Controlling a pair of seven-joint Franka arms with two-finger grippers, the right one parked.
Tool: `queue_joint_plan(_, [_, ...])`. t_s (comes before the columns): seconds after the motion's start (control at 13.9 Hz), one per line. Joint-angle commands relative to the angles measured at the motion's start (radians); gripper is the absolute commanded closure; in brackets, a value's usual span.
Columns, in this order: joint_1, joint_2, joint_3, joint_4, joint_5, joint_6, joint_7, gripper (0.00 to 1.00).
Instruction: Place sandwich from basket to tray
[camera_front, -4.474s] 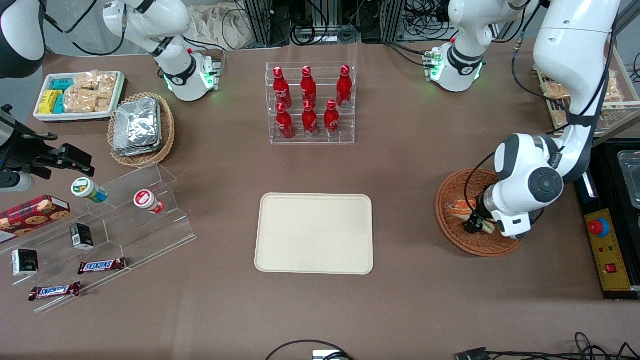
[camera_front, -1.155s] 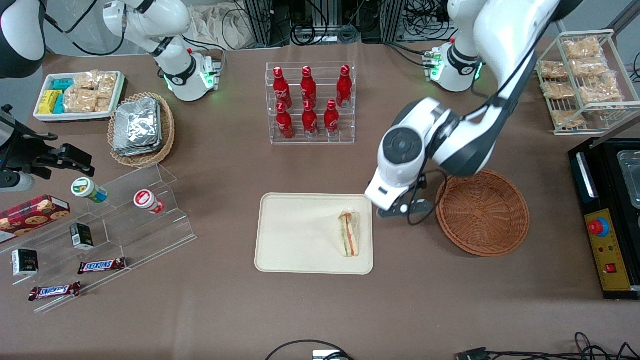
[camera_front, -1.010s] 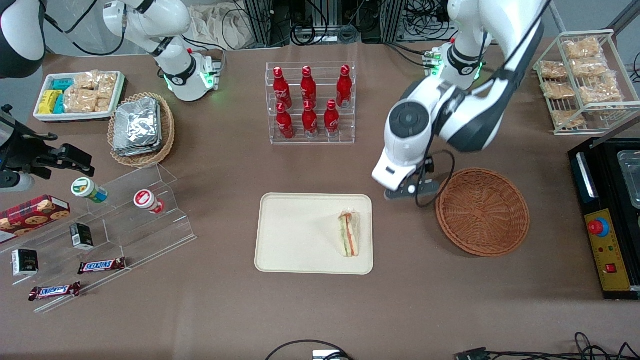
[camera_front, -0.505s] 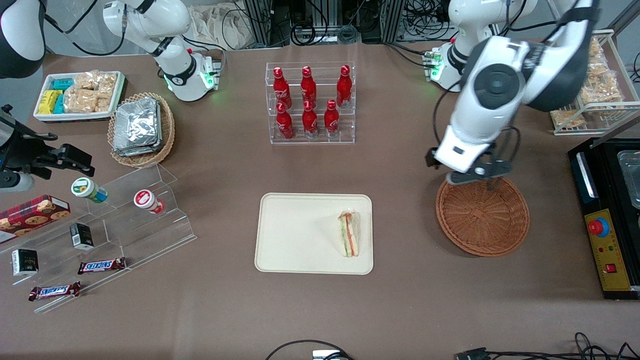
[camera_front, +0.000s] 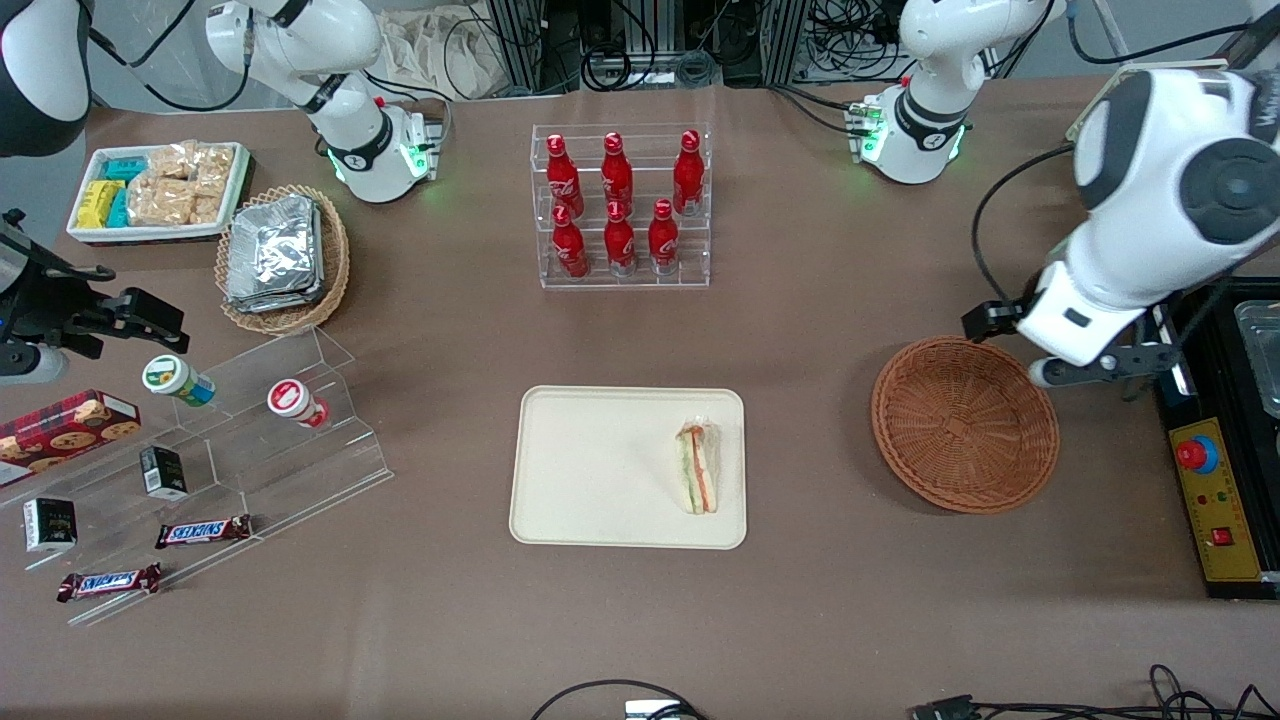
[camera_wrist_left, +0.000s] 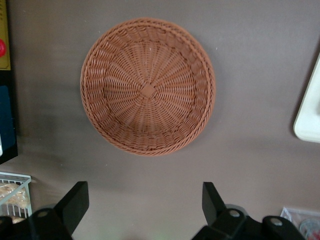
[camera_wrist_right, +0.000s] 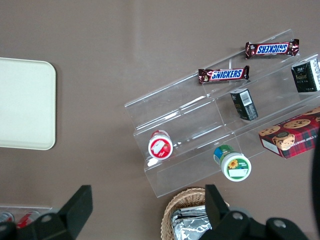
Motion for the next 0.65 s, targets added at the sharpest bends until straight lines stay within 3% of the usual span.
queue_joint_plan(0.0, [-0.052,-0.046,0.110,-0.007,-0.038,-0.036,0.109,0.00])
queue_joint_plan(0.22, [-0.164,-0.080,0.253,-0.040,-0.035,-0.039,0.167,0.00])
queue_joint_plan(0.58, [-0.171,0.026,0.217,0.106,0.015,-0.051,0.148,0.00])
